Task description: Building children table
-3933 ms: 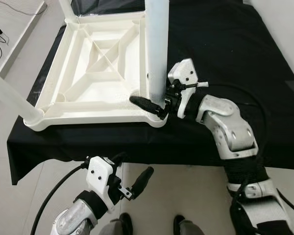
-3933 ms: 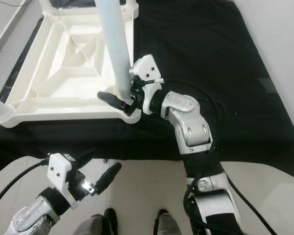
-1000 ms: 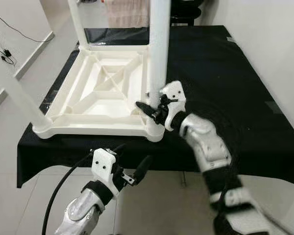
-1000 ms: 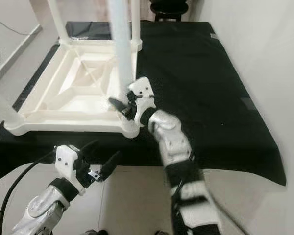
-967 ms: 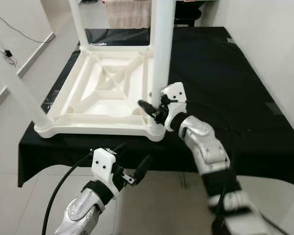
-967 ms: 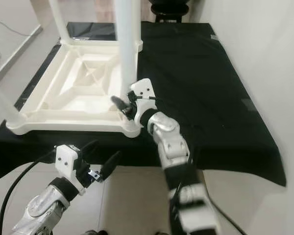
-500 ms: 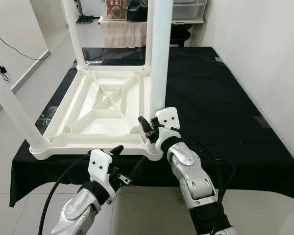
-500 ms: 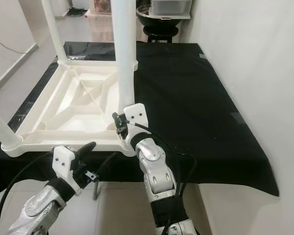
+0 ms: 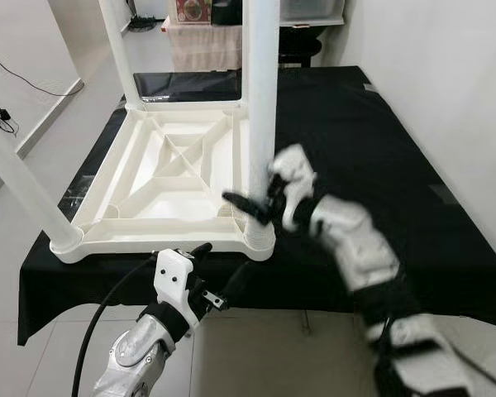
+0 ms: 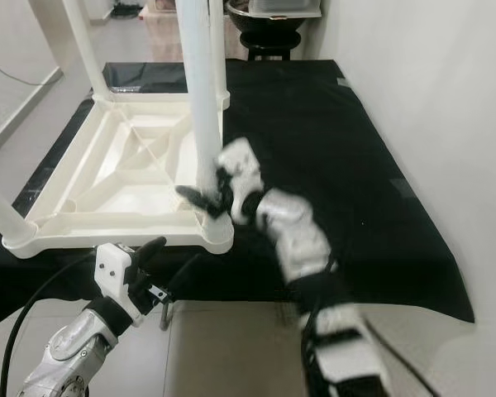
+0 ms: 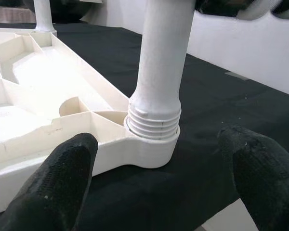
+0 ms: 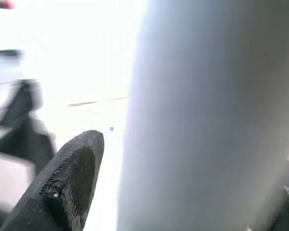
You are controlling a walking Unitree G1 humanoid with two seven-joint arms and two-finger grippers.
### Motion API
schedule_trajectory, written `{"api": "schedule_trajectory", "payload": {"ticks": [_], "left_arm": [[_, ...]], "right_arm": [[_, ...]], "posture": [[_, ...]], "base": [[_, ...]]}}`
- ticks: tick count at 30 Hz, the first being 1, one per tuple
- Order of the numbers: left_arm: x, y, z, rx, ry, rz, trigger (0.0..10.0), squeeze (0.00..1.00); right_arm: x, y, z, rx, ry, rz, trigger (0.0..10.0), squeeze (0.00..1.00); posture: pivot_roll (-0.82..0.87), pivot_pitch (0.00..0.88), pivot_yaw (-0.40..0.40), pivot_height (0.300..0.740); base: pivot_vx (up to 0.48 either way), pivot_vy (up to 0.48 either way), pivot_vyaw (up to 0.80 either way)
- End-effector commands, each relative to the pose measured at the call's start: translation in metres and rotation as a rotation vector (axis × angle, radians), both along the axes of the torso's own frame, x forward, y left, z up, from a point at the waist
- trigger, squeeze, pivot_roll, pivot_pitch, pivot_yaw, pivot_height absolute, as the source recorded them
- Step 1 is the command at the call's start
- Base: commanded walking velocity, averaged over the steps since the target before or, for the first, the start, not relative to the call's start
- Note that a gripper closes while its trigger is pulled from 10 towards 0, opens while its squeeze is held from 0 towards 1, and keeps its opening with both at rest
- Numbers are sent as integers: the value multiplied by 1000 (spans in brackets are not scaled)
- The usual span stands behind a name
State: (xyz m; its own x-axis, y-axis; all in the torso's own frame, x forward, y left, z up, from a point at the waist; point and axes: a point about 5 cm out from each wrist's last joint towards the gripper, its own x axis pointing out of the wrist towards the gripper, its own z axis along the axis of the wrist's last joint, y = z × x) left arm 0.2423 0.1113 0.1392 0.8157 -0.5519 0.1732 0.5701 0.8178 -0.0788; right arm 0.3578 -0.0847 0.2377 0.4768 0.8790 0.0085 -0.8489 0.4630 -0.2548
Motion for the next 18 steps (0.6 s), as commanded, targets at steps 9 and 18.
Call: {"api": "schedule_trajectory", "payload": {"ticks": [9,18], "left_arm": [[0,1,-3,-8,6,15,10000,0],[-1,1,-2,-11,4,14,10000,0]], "right_arm": [[6,1,-4,-7,67,153,0,0],[12,-19,-8,1,52,35,0,0]], "posture": [[30,125,-3,740],[7,140,3,740]], "base": [[0,0,0],[0,0,0]]}}
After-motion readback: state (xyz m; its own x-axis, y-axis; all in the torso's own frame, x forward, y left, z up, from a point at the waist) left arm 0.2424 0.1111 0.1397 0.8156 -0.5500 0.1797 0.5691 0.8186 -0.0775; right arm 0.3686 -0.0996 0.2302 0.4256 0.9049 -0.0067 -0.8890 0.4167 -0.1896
